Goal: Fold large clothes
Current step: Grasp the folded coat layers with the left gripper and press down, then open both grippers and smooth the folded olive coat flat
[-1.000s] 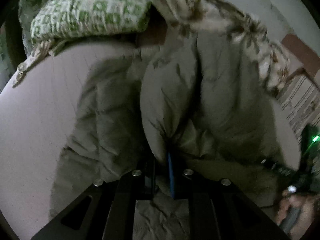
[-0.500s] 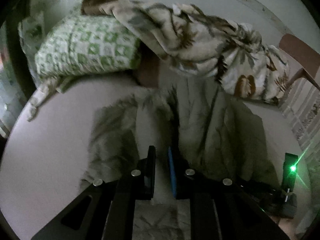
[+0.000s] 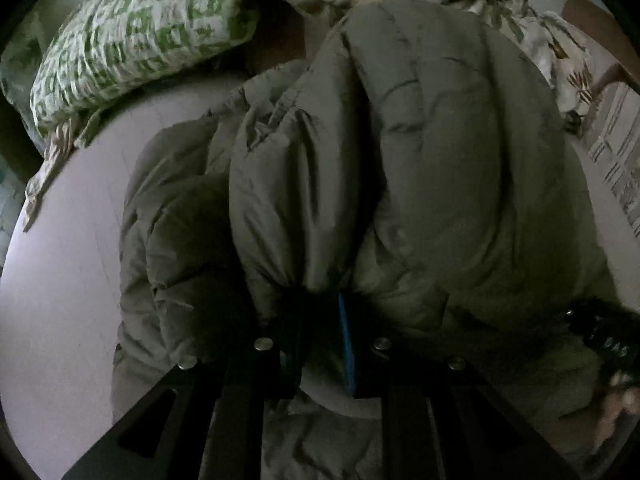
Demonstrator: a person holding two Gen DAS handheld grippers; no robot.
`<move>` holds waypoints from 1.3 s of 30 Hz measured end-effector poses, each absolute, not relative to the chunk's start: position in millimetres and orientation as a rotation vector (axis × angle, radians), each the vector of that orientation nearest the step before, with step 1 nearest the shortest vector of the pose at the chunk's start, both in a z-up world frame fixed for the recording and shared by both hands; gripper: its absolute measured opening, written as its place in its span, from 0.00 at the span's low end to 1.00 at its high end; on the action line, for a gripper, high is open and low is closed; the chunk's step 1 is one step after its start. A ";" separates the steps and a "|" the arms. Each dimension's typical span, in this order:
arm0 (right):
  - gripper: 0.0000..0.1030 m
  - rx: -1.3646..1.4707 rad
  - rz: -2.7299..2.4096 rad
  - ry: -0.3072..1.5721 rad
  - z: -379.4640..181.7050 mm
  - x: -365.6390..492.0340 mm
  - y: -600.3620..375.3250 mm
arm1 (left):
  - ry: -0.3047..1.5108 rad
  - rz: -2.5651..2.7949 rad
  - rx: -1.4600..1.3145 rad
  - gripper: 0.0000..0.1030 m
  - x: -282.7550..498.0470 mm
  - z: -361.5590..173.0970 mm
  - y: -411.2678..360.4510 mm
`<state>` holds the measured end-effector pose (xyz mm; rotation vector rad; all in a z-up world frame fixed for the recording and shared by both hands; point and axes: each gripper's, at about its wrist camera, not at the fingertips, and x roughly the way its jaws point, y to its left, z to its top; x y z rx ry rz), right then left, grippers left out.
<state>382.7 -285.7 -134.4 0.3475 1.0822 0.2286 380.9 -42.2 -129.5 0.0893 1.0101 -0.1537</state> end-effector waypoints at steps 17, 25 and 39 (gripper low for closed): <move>0.80 0.371 0.186 0.969 -108.0 340.1 -294.7 | 0.910 -0.229 0.028 0.55 337.1 -105.1 -27.8; 0.80 0.370 0.198 0.952 -89.8 304.3 -299.0 | 0.897 -0.208 -0.013 0.63 295.2 -98.4 -3.4; 0.88 0.265 0.221 0.948 -77.3 222.1 -280.6 | 0.910 -0.115 -0.009 0.65 199.0 -111.0 54.6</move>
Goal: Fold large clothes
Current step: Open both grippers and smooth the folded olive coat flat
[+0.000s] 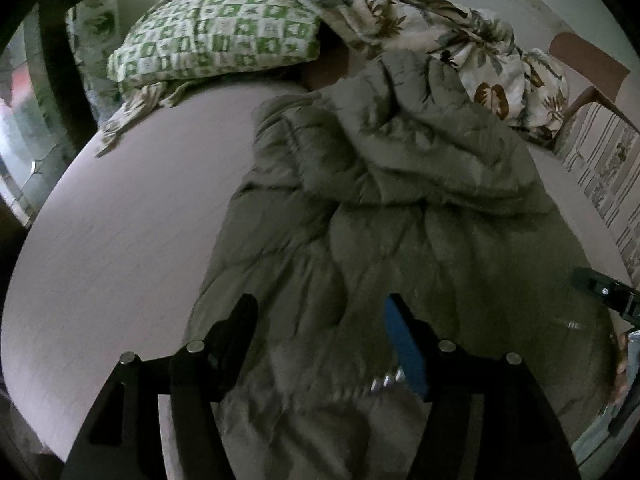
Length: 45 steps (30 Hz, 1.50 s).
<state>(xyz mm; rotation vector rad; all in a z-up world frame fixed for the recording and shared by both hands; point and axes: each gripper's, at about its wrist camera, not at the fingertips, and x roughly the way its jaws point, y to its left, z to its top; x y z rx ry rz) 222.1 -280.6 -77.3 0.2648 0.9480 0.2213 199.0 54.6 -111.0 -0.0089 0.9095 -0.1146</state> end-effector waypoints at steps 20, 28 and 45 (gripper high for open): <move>0.98 0.205 0.229 0.958 -75.5 140.3 -271.5 | 0.911 -0.079 0.085 0.76 110.4 -121.3 72.9; 0.99 0.202 0.212 0.952 -71.5 122.5 -280.7 | 0.913 -0.080 0.079 0.77 95.0 -120.7 78.1; 1.00 0.160 0.150 0.951 -62.3 91.7 -304.5 | 0.936 -0.097 0.086 0.77 77.4 -126.6 80.2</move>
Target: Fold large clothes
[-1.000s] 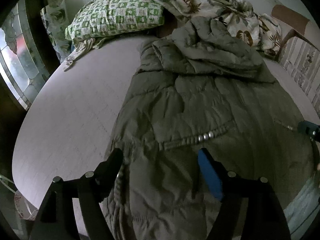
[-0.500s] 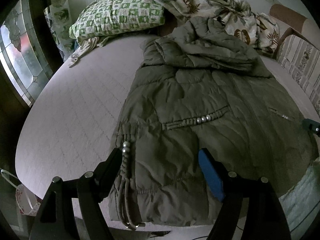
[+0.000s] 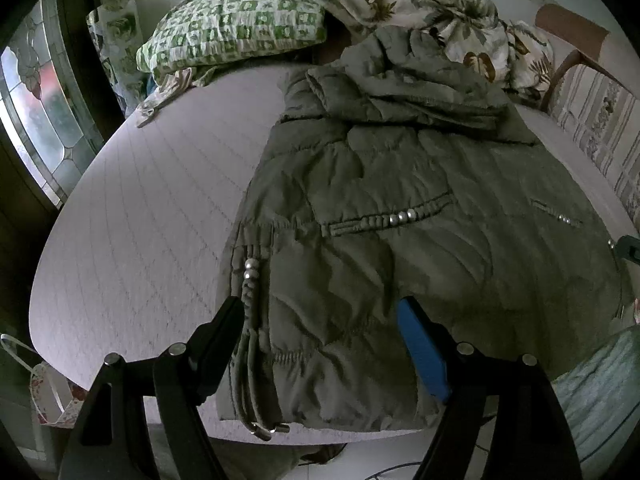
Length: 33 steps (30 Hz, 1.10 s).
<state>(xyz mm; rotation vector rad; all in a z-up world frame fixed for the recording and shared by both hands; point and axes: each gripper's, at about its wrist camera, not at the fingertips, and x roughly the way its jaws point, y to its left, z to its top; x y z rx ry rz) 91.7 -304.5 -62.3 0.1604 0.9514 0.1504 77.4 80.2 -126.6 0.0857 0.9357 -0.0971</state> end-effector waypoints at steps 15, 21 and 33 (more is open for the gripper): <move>1.00 0.170 0.055 0.985 -73.1 75.3 -349.5 | 0.967 -0.081 0.042 0.77 72.8 -137.1 103.4; 1.00 0.200 0.004 1.005 -75.4 77.3 -377.7 | 0.973 -0.087 0.018 0.77 76.0 -139.1 111.2; 1.00 0.328 -0.033 1.096 -102.4 83.3 -412.2 | 1.058 -0.098 -0.070 0.77 92.6 -164.9 131.9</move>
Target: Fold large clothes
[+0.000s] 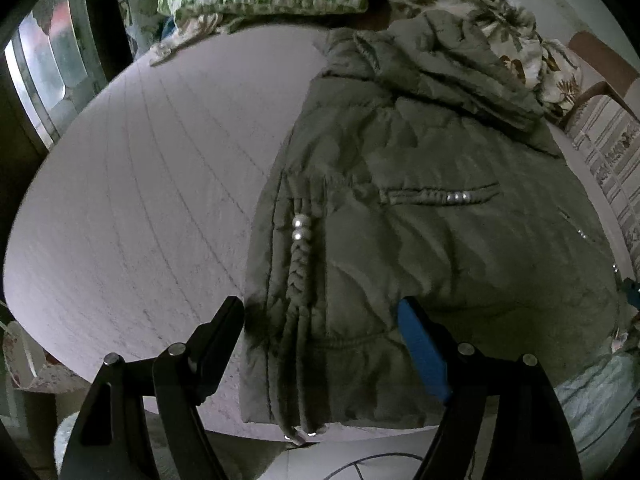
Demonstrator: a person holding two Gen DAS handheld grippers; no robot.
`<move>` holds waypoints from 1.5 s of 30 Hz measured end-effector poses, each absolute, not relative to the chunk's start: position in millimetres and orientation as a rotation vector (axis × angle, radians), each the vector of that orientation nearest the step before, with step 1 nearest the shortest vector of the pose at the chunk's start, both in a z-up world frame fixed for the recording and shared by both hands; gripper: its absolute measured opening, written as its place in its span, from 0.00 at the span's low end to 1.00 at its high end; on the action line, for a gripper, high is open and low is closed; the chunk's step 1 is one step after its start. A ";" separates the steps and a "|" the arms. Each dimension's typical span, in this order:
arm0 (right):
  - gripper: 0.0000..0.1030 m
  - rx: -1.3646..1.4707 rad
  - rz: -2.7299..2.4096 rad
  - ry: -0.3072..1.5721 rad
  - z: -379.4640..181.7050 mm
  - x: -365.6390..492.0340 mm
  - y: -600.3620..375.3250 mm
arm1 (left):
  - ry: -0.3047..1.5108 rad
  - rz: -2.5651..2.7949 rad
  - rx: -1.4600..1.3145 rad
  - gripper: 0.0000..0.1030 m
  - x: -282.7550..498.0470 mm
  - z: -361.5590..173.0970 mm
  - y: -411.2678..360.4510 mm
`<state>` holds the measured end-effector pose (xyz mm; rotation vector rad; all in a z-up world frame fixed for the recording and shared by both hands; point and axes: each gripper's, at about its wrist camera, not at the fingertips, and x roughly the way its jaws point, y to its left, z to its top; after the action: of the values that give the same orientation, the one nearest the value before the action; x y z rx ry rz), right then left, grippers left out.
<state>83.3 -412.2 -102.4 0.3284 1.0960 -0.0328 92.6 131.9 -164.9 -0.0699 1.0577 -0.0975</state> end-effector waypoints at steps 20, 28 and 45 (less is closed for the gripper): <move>1.00 0.381 -0.015 1.230 -143.4 96.9 -419.2 | 1.122 -0.138 -0.033 0.94 97.8 -192.6 124.3; 0.99 0.368 -0.013 1.227 -147.3 100.9 -415.1 | 1.148 -0.137 -0.004 1.00 108.3 -200.2 107.3; 0.48 0.323 0.080 1.207 -140.2 97.9 -395.0 | 1.161 -0.188 0.024 0.89 116.8 -199.5 96.4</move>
<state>97.9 -395.0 -140.2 0.3234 1.2074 0.0795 116.8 96.4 -199.5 0.0242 1.1613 -0.1881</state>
